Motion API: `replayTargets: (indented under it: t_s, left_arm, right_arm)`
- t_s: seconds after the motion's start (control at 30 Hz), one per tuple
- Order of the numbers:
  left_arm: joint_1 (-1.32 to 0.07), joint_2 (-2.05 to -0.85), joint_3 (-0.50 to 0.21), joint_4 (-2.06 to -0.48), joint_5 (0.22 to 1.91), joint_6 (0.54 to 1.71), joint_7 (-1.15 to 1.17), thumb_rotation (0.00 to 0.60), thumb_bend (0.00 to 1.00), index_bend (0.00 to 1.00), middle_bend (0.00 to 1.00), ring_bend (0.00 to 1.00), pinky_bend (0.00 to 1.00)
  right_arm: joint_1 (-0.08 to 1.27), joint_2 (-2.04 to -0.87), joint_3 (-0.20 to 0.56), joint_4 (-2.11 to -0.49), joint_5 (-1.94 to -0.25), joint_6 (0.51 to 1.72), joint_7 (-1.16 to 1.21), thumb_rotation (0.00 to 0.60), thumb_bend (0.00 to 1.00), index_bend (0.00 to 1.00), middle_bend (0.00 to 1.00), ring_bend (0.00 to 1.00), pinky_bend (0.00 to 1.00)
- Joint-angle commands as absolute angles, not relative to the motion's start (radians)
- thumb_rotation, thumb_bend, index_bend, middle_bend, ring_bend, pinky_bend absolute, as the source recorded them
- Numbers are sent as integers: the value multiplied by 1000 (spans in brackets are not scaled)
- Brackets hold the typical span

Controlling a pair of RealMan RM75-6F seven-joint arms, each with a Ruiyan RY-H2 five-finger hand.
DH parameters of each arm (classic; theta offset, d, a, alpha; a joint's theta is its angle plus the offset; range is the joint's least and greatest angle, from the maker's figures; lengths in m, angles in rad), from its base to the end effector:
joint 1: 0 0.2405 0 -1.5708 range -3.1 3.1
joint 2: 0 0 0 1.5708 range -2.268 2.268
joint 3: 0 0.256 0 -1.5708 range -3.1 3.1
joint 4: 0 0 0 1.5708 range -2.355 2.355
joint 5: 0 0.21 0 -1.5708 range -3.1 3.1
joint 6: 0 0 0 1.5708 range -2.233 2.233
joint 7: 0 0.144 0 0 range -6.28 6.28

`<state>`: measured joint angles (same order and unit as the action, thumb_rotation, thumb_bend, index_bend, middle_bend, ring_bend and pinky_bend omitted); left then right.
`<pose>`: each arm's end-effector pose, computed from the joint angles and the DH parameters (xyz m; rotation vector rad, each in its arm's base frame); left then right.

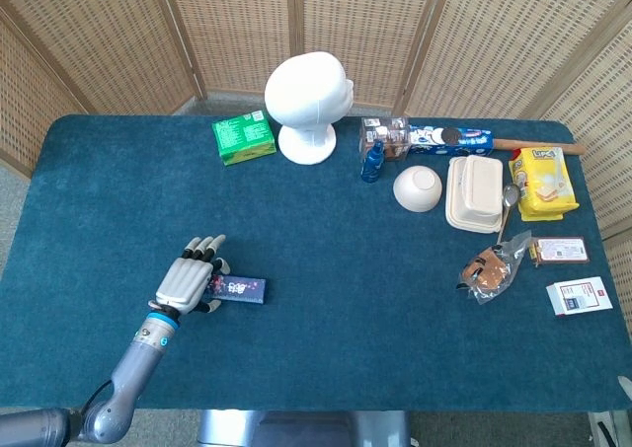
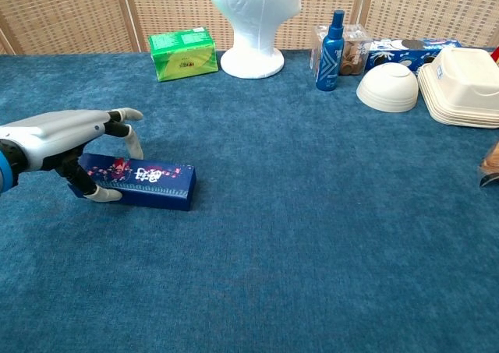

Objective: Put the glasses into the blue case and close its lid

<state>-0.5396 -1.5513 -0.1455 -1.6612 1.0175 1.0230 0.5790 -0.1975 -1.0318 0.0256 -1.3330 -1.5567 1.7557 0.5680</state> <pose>-0.1825 0.2789 -0.0251 -1.8139 -1.0824 -0.7496 -0.3698 -0.0749 0.2456 1.1365 -0.9698 1.0552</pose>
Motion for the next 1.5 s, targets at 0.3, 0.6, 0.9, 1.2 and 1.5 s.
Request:
replayTargets:
  t_s: [0.3, 0.6, 0.9, 1.2, 1.5]
  left_arm:
    - [-544, -1492, -108, -1732, 1037, 1042, 555, 600, 219, 0, 0, 0, 0]
    - [-445, -1344, -37, -1854, 1222, 1158, 385, 600, 218, 2, 0, 0, 0]
    - [-259, -1190, 78, -1860, 1458, 1398, 153, 599, 219, 64, 0, 0, 0]
    - [-68, -1151, 145, -1748, 1546, 1637, 53, 600, 219, 105, 4, 0, 0]
    - [61, -1144, 171, -1632, 1519, 1715, -28, 600, 219, 125, 4, 0, 0]
  right_arm:
    - [-196, -1025, 35, -1360, -1557, 1760, 548, 306, 197, 0, 121, 0, 187]
    - [-172, -1018, 56, -1411, -1555, 1752, 477, 307, 202, 0, 120, 0, 181]
    - [-112, -1043, 76, -1471, -1547, 1681, 313, 456, 230, 0, 118, 0, 166]
    - [-52, -1076, 83, -1518, -1546, 1606, 124, 499, 244, 0, 118, 0, 153]
    - [-15, -1102, 85, -1571, -1525, 1549, -6, 522, 245, 0, 118, 0, 152]
